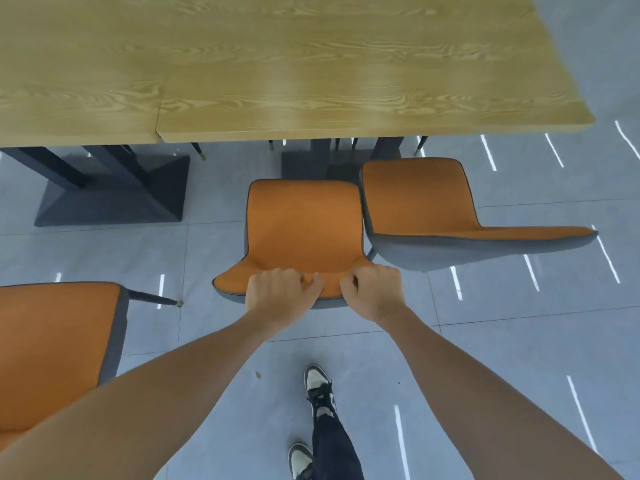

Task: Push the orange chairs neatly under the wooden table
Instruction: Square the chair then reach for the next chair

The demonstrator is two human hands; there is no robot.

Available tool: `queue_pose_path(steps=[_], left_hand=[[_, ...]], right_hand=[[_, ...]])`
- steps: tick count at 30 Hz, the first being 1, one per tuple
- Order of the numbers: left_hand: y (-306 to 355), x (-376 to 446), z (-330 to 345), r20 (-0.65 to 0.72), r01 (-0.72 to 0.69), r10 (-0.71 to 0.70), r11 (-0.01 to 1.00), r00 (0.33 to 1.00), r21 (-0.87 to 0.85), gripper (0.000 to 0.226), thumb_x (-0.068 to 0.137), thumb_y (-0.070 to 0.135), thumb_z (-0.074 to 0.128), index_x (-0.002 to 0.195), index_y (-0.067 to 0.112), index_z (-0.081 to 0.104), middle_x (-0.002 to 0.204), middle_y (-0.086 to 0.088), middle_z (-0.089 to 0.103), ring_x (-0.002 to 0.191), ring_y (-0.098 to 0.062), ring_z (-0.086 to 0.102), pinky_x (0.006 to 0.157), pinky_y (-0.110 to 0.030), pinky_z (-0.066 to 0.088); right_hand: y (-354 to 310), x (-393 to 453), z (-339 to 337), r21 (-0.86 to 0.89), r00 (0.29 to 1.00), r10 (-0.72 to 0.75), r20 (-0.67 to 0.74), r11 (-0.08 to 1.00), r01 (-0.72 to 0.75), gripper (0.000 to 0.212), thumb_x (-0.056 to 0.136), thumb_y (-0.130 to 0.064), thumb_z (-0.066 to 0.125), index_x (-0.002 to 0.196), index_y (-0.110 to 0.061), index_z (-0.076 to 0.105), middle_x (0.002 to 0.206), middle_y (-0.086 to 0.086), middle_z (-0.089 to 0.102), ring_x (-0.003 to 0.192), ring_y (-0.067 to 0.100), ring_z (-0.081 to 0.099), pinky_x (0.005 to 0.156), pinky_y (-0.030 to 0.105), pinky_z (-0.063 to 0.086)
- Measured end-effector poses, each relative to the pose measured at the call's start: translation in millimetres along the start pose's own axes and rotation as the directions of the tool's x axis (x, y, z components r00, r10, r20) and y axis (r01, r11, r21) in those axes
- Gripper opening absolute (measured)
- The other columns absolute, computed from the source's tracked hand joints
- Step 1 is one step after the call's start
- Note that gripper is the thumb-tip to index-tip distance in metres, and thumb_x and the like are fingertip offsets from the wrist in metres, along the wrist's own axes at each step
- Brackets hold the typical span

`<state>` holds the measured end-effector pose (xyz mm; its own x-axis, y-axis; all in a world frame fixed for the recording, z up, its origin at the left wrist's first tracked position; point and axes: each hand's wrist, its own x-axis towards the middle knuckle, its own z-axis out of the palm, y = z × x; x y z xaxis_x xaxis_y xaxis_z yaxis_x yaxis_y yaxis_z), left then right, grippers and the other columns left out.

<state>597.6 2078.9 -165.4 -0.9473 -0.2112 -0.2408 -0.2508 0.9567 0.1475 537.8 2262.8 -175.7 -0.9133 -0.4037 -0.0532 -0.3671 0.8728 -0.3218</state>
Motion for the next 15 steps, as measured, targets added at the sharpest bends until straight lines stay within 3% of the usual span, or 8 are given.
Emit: queue_pose_path(steps=[8,15], left_hand=[[-4,98,-26,-0.037,0.038,-0.038,0.999,0.999,-0.011,0.071,0.086,0.064,0.027,0.04,0.015,0.052,0.033,0.004,0.043,0.035,-0.013,0.044,0.043,-0.025,0.024],[-19,95,-28,0.043,0.043,-0.043,0.999,0.998,-0.002,0.066,0.086,0.06,0.024,0.052,0.019,0.062,0.042,0.004,0.052,0.042,-0.012,0.05,0.044,-0.028,0.039]], right_hand=[[8,102,-8,0.011,0.999,-0.036,-0.026,0.999,0.036,0.034,0.076,-0.027,0.037,0.044,-0.017,0.028,0.04,-0.005,0.02,0.041,0.017,0.017,0.047,0.025,0.015],[-3,99,-2,0.112,0.994,-0.098,-0.042,0.988,0.102,0.031,0.073,-0.027,0.037,0.046,-0.02,0.024,0.042,-0.008,0.015,0.041,0.012,0.012,0.045,0.022,0.008]])
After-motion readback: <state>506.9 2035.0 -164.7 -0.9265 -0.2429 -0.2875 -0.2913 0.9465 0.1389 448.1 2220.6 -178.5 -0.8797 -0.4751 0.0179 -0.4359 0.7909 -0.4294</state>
